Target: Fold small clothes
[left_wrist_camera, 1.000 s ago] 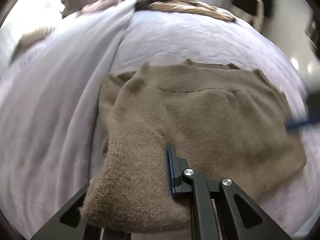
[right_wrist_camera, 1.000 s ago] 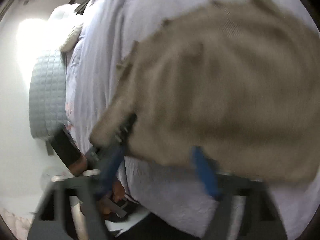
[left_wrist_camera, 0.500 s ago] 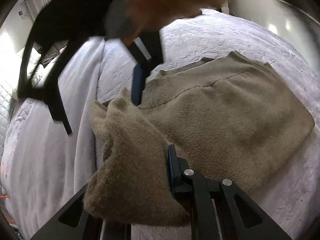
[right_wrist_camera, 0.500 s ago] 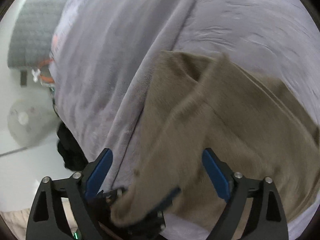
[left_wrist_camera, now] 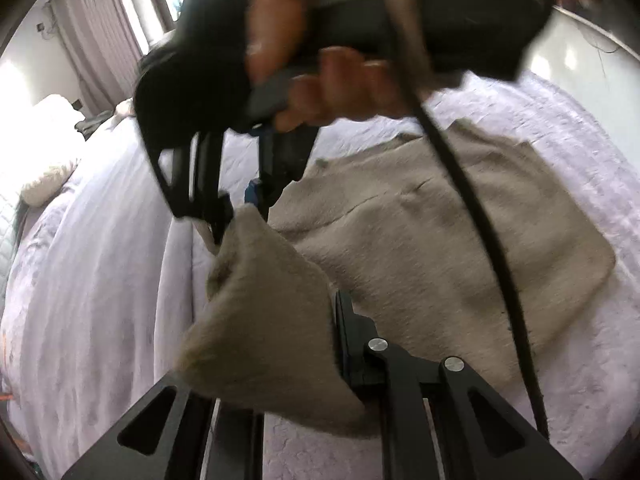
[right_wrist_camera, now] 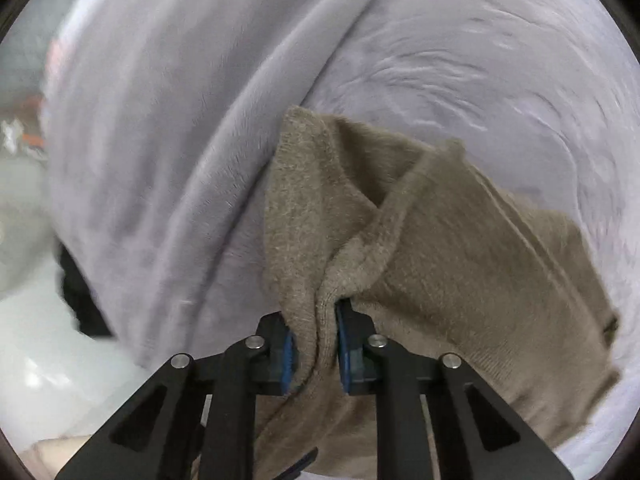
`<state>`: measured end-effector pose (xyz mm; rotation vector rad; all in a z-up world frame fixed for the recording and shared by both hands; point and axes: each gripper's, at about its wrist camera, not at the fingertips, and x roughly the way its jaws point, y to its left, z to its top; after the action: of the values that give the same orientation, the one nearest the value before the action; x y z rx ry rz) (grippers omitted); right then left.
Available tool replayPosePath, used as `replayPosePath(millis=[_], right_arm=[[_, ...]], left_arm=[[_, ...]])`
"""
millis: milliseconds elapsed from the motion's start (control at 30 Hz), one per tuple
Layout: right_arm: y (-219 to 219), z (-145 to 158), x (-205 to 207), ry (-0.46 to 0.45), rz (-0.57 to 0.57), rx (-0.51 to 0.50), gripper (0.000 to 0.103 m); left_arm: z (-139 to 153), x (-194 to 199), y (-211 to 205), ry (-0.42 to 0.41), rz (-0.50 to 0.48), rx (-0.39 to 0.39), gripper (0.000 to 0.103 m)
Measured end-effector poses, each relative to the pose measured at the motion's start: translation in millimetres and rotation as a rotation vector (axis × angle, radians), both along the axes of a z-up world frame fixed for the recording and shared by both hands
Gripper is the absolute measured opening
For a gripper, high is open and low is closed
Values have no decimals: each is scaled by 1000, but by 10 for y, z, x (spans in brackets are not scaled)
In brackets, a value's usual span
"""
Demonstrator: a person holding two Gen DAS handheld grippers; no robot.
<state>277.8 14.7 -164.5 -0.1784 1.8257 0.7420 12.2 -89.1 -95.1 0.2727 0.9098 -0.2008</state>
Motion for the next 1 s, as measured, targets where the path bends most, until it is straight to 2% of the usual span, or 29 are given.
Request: replayPosePath(millis=[167,367,500,600,700,767,833,933,1000], right_arm=[[-726,365,47,15,-198,223,18],[-1686,842,-55,-52,-401,437,18],[-2373,1092,-163,-110,-522,548,18],[-2934,1145,-309,-154,-605,587,18],[-3525,1046,-421,-177,-689,573,18],[-3881,880,-486,-184,-744,536,18],[-4196,604,-542,-164,-813,481,18],[-4572,29,-685,-92,-919,388,18],[-4756,-188,-729,-62,-960,383,18]], left_arm=[[322,-15,-250,-37,-49,-26,15],[729,-44,-863,-115,-170,-22,15],[860,-112,-1302,-145,-272,-15,15],[786,-154,-1743,-141,-361,11,15],[644,-211,-2063,-119,-444,32,15],[436,-233,-2259,-70,-490,46,15],[198,-175,-2372,-8,-518,62,15],[-97,-199,-2501,62,-548,98,15],[-184,-219,-2512,86,-551,101,15]])
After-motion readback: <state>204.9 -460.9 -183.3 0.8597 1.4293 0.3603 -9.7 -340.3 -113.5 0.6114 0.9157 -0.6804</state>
